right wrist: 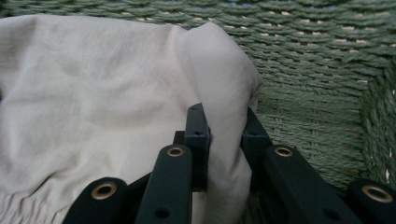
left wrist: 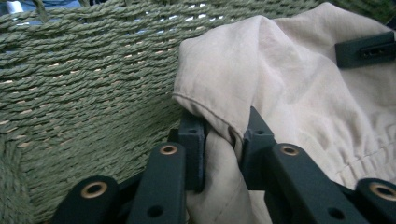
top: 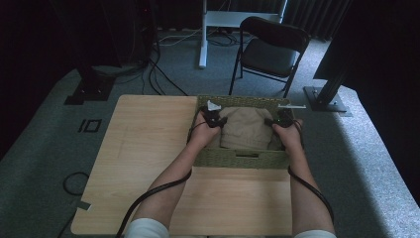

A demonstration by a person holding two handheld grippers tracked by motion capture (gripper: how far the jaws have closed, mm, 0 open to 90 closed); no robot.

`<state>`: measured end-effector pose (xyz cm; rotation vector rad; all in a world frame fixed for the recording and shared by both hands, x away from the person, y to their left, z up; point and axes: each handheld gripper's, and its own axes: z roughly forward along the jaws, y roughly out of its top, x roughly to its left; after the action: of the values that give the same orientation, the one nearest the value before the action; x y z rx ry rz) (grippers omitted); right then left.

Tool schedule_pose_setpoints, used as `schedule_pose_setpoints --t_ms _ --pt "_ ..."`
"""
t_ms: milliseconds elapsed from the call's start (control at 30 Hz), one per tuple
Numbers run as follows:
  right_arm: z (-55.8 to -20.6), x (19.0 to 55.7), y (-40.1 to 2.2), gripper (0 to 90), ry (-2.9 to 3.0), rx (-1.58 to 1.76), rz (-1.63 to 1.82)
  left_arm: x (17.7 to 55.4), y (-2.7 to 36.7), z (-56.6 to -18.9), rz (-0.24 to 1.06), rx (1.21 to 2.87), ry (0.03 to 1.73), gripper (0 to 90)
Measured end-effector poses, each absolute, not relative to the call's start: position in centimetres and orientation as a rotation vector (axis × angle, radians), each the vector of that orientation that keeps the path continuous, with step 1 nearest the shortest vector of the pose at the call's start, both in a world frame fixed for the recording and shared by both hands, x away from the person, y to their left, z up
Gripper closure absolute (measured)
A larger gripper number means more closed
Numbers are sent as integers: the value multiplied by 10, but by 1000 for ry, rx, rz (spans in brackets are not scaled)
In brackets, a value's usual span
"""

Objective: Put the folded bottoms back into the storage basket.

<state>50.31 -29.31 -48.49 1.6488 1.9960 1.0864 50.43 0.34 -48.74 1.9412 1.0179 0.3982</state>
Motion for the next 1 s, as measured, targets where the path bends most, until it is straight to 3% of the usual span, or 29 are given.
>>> schedule_pose_setpoints --t_ms 167,233,267,300,400,500,533,600,900,1000 --pt "-491 509 -291 651 2004 1684 1008 506 -1 -494 430 1966 1042 654" --pt "-492 510 -292 610 2009 1695 997 507 -1 -496 432 1969 1056 537" --pt "-493 510 -291 566 2015 1699 974 508 -1 -498 448 1958 1075 537" --pt "-493 511 -289 475 2016 1687 940 509 -1 -498 467 1966 1070 396" --pt "-493 511 -285 427 2038 1638 878 509 2 -497 488 1965 1070 333" --pt "-489 511 -284 289 2003 1597 919 509 5 -490 507 1923 1088 275" --pt "-489 511 -284 289 2003 1597 919 508 6 -487 500 1925 1078 275" --pt "-484 510 -284 206 1992 1573 958 505 5 -479 469 1925 1046 275" --pt "-460 502 -281 151 1991 1508 1029 496 2 -461 393 1888 1026 227" --pt "-453 498 -280 150 1975 1498 1052 491 2 -449 432 1872 1018 226"
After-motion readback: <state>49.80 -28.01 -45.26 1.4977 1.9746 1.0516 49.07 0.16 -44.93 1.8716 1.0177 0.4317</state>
